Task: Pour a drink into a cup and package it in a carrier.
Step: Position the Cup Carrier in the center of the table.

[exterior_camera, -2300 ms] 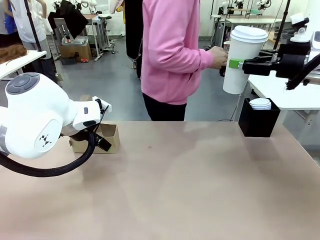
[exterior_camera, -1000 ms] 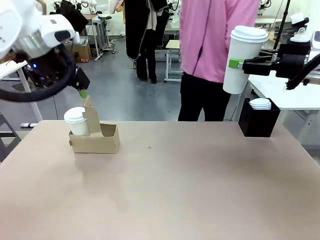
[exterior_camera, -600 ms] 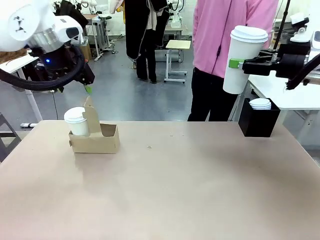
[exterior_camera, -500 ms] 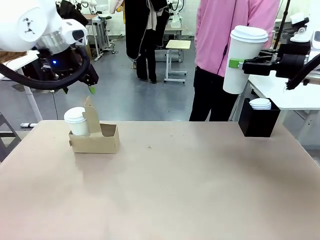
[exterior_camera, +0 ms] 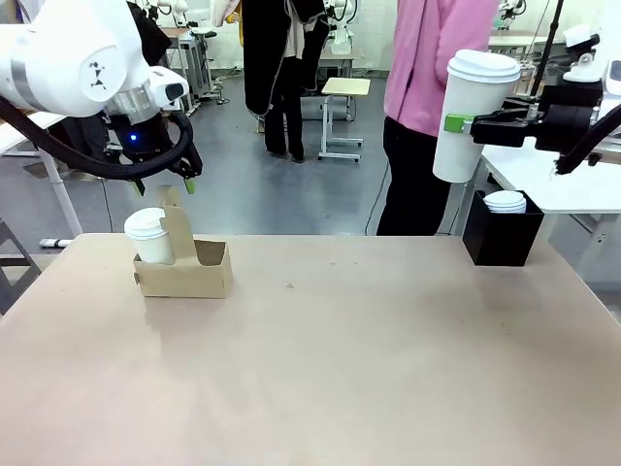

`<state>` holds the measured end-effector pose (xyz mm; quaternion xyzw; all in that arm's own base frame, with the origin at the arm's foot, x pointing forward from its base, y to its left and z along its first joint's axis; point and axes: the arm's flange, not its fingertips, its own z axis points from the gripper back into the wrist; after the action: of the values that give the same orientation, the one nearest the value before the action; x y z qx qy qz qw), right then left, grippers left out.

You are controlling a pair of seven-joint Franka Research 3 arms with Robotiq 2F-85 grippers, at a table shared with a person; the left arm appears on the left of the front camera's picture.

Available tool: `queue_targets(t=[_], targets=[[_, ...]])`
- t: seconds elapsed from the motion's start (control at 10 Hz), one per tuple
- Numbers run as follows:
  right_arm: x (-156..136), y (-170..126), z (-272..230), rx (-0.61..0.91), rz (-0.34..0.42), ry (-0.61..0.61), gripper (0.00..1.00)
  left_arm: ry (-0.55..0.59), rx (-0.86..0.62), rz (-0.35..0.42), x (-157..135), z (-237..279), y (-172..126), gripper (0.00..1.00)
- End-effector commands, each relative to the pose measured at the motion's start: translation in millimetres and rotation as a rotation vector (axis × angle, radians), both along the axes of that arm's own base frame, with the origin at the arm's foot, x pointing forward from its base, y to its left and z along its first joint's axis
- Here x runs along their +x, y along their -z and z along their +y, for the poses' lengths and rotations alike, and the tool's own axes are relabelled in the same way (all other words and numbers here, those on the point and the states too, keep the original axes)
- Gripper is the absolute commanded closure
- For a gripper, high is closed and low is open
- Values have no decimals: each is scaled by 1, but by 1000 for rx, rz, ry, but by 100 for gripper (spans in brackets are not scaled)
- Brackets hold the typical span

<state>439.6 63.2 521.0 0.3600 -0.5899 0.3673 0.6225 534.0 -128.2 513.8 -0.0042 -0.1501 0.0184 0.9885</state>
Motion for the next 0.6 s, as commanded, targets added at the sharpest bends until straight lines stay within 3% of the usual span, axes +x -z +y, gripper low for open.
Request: queue_targets(t=[0.0,0.1,0.2,0.3,0.4,0.5], targets=[[0,-3,2,-1,-7,2,20,-52,38,-18,6,-5,-1,24],[0,-3,2,-1,-7,2,20,-78,31,-19,6,-7,2,60],[0,-3,2,-1,-7,2,20,-83,35,-21,7,-6,3,84],[0,-3,2,-1,-7,2,20,-84,35,-19,7,-6,5,100],[0,-3,2,-1,-7,2,20,-81,26,-12,7,-6,7,100],[0,-3,2,-1,-7,2,20,-83,27,-9,7,-7,8,86]])
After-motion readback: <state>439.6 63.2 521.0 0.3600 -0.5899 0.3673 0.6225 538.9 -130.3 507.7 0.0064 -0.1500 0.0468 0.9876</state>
